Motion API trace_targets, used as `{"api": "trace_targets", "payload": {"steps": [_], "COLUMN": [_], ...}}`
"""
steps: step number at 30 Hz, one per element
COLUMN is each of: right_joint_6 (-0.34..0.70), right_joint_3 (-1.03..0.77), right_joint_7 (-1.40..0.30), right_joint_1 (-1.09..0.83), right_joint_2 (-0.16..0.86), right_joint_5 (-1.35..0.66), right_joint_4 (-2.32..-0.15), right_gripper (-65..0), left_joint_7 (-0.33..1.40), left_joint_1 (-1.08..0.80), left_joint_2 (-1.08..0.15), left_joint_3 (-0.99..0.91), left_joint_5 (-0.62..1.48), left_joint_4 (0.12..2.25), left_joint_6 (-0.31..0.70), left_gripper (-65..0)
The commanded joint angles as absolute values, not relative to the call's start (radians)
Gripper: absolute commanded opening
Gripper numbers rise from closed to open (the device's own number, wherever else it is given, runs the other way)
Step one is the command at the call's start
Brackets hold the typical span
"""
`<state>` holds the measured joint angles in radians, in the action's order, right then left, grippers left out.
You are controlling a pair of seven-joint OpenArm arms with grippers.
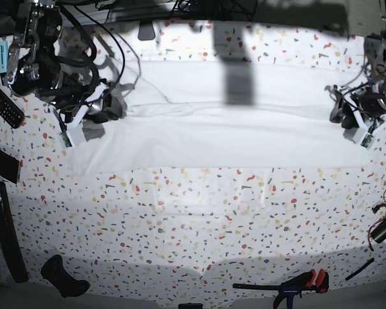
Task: Fold the T-shirt properly
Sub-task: 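Grasp the folded strip's ends with both grippers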
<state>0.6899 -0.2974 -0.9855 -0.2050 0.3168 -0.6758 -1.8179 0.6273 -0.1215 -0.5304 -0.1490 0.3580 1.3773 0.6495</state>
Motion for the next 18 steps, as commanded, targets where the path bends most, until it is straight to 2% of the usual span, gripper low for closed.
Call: {"api": "trace_targets", "payload": {"steps": [1,5,10,15,18], "right_joint_6": [0.698,0.698,0.698,0.698,0.698], "right_joint_3": [-0.302,-0.302,-0.302,-0.302,-0.302], "right_joint_7": [-0.965,-0.959,-0.978,-1.103,-1.135], "right_joint_1": [-0.195,-0.171,-0.111,-0.054,-0.041], "right_joint_2": [0.33,0.33,0.33,0.33,0.33], "right_joint_5": [-0.689,-0.692,-0.727,-0.804,-0.846], "right_joint_4": [-1.838,-1.839,-1.84,-1.84,-1.84], "right_gripper": [-42.5,-42.5,-42.5,-42.5,-42.5], "left_joint_7": [0.646,0.656,0.789,0.957,0.983], "left_joint_1": [-0.117,-0.104,-0.072,-0.019,0.031], "left_joint_2": [-0.559,-0.569,-0.569,-0.569,-0.58], "left_joint_3": [-0.155,-0.155,-0.155,-0.156,-0.156], "left_joint_5": [0.347,0.381,0.545,0.58,0.53], "left_joint_4": [1.379,1.382,1.46,1.604,1.615], "left_joint_6": [0.646,0.648,0.647,0.636,0.612], "left_gripper": [-44.8,-44.8,-44.7,-35.1,-33.8]}}
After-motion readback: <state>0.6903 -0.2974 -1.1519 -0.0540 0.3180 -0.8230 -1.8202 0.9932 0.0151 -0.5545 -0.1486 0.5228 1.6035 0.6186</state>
